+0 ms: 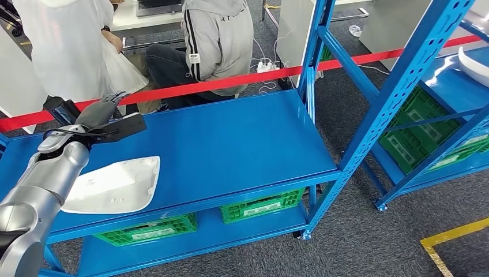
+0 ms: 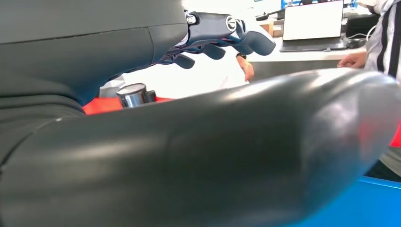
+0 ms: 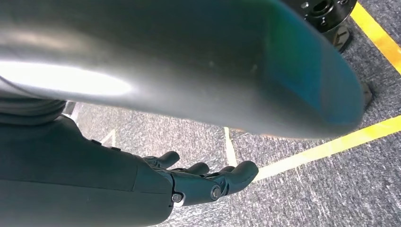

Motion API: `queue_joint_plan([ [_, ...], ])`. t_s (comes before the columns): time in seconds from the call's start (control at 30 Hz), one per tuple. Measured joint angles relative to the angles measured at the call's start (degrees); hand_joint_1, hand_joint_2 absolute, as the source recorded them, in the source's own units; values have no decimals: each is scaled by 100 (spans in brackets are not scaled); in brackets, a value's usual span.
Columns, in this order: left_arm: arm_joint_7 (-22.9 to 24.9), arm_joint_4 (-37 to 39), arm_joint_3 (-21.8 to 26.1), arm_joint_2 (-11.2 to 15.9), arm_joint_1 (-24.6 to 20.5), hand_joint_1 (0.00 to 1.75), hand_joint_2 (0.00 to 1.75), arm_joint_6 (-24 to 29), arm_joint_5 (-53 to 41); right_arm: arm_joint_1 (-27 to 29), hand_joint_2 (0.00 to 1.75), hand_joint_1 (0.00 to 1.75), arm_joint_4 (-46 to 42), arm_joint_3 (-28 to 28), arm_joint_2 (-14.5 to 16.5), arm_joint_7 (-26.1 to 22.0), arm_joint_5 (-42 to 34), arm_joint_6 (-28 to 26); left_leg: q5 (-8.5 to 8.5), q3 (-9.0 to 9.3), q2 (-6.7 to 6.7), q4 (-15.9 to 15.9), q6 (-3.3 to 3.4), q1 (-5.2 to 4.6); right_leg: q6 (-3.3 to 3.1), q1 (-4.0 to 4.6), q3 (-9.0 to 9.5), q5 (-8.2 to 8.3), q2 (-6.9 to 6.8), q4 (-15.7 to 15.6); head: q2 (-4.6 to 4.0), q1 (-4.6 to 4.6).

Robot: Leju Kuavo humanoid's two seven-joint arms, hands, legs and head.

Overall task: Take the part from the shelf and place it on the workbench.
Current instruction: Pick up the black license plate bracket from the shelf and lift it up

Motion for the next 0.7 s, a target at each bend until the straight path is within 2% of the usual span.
queue_joint_plan([
  [0.27, -171, -194, -108, 344, 318, 0, 0, 163, 332, 14, 0, 0, 0, -23, 6, 42, 39, -34, -1, 0, -2, 0, 0, 1, -1, 0, 1, -1, 0, -4, 0, 0],
  [0.37, -115, -323, -108, 394, 487, 0, 0, 493, 455, 14, 0, 0, 0, -29, 7, -4, 39, -34, -1, 0, -2, 0, 0, 1, -1, 0, 2, -1, 0, -5, 0, 1],
  [0.53, 143, -742, -108, 400, 964, 0, 0, 1361, 666, 14, 0, 0, 0, -44, 9, -31, 40, -34, -2, 2, -1, 0, 2, 0, 0, -1, 3, -1, 0, -8, 0, 0],
  [0.7, 296, -1357, -113, 415, 1504, 0, 0, 1475, 863, 15, 0, 0, 0, -48, 9, -20, 59, -44, -5, 0, -1, 0, 5, 1, 0, 0, 4, -2, 0, -11, 0, 0],
])
